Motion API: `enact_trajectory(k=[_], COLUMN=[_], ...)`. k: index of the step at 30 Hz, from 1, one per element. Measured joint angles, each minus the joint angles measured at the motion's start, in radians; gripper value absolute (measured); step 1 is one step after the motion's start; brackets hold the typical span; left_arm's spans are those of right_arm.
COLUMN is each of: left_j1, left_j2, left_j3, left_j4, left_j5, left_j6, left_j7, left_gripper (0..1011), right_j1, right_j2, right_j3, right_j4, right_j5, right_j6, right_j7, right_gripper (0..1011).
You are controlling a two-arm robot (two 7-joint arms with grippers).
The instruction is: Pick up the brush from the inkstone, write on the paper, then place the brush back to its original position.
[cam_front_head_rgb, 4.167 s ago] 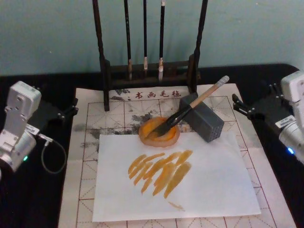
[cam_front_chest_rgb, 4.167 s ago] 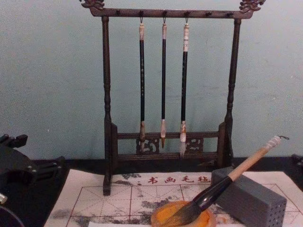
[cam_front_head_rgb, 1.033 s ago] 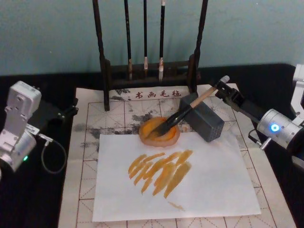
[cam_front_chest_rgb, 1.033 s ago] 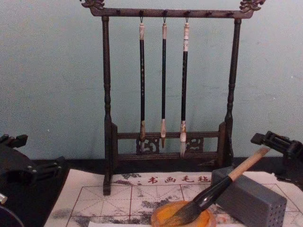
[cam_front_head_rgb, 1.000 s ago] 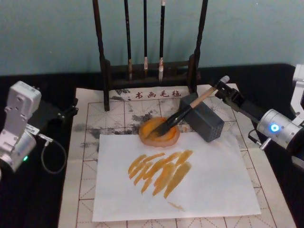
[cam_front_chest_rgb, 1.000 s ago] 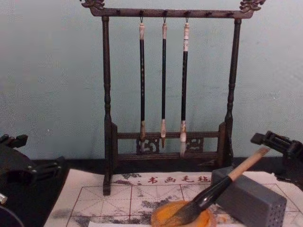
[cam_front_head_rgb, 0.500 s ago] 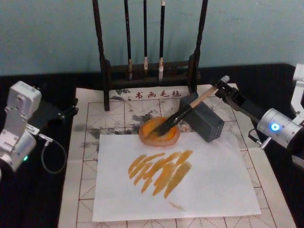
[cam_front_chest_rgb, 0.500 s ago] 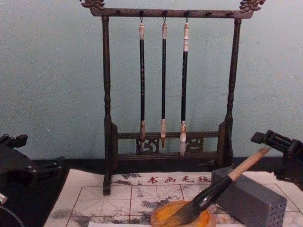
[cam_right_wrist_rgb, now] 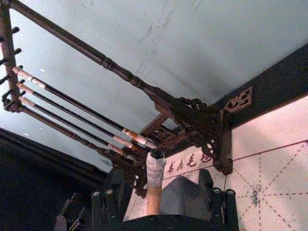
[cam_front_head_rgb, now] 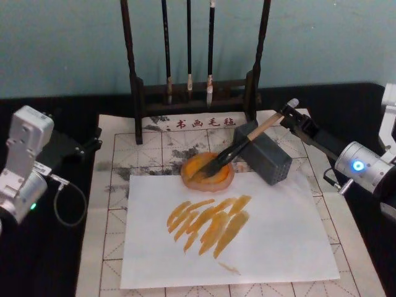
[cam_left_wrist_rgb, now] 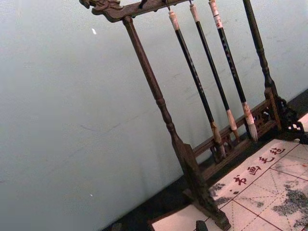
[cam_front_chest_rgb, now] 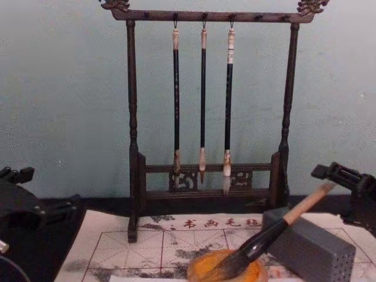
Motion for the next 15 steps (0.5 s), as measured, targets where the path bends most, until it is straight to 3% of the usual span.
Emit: enact_trajectory(k=[9,15], left_j1=[0.000,0.000], left_j2=[0.000,0.000], left_j3=[0.000,0.000], left_j4=[0.000,0.000], left_j5=[0.000,0.000], left_j6=[0.000,0.000], left_j7=[0.000,0.000], left_gripper=[1001,1001], right_j1=[-0.001,-0.001], right_j2=[0.000,0.000], right_j3=[0.001,0.001], right_j4=[-0.001,-0.001], right_j5=[-0.001,-0.001], right_j6=[0.000,0.000], right_j7=[-0.001,-0.001], right_gripper=[997,869])
